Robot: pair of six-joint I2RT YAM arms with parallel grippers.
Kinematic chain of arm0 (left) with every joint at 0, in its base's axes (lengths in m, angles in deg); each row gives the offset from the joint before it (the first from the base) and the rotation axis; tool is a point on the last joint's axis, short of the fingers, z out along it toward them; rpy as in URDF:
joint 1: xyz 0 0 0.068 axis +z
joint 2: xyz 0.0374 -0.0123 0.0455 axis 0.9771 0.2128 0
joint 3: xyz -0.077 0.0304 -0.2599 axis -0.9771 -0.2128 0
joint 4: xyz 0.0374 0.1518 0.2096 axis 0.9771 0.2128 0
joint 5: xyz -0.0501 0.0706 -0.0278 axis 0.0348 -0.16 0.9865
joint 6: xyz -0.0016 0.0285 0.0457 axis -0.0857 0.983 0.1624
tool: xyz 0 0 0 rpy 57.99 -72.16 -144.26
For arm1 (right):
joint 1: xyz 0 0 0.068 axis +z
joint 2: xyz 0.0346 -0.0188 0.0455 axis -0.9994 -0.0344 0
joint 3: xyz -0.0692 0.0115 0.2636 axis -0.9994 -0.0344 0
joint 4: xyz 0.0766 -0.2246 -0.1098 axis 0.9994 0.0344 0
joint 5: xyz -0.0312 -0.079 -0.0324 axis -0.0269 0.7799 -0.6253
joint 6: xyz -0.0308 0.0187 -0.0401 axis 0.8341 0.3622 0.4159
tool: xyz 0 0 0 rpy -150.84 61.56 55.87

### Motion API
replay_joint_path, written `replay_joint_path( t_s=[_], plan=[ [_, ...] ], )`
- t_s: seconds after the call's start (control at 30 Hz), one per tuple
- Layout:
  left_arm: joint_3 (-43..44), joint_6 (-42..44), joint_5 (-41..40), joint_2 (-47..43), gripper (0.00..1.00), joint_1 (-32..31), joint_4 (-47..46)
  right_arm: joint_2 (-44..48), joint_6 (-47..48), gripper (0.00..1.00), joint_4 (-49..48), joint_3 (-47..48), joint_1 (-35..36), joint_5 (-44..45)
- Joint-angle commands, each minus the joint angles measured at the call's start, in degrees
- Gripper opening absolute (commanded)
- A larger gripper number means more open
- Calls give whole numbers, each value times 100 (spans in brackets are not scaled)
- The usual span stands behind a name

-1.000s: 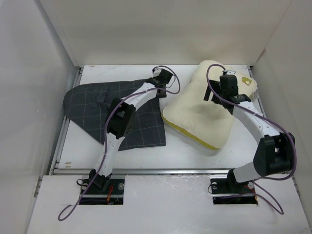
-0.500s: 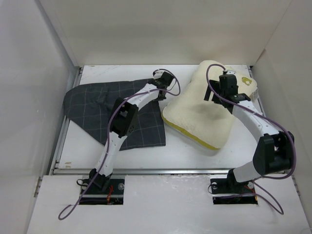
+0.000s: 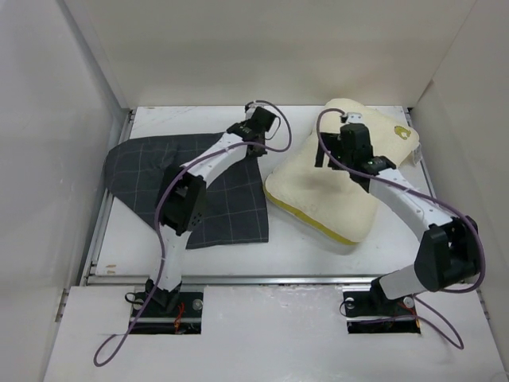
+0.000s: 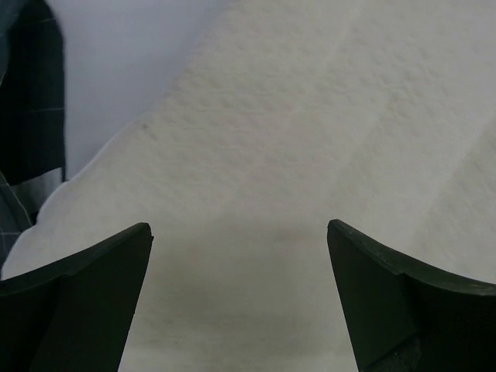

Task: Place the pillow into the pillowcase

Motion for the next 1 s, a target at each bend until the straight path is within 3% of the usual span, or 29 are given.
replay_joint_path(
  t_s=[0.0, 0.37, 0.47, 0.6, 0.7, 0.9, 0.97],
  plan=[
    [-96, 348, 215, -800, 0, 7, -282, 53, 195, 100, -640, 67, 444, -131],
    [-833, 674, 584, -1678, 0, 165, -545, -818, 142, 96, -789, 788, 1069, -570],
    [-939, 796, 584, -1872, 0, 166, -634, -819, 893, 97, -842, 789, 1253, -1001],
    [-940, 902, 584, -2004, 0, 227, -686, -758, 1556, 100, -360, 596, 1614, -133],
    [-940, 1051, 584, -2145, 0, 227, -800, -757, 1470, 100, 79, 385, 1667, 166],
    [-940, 1140, 856, -2198, 0, 280, -853, -783, 1267, 100, 98, -213, 1667, -26],
    [-940, 1140, 918, -2146, 0, 280, -853, -1081, 1206, 94, 19, -213, 1667, -175]
  ],
)
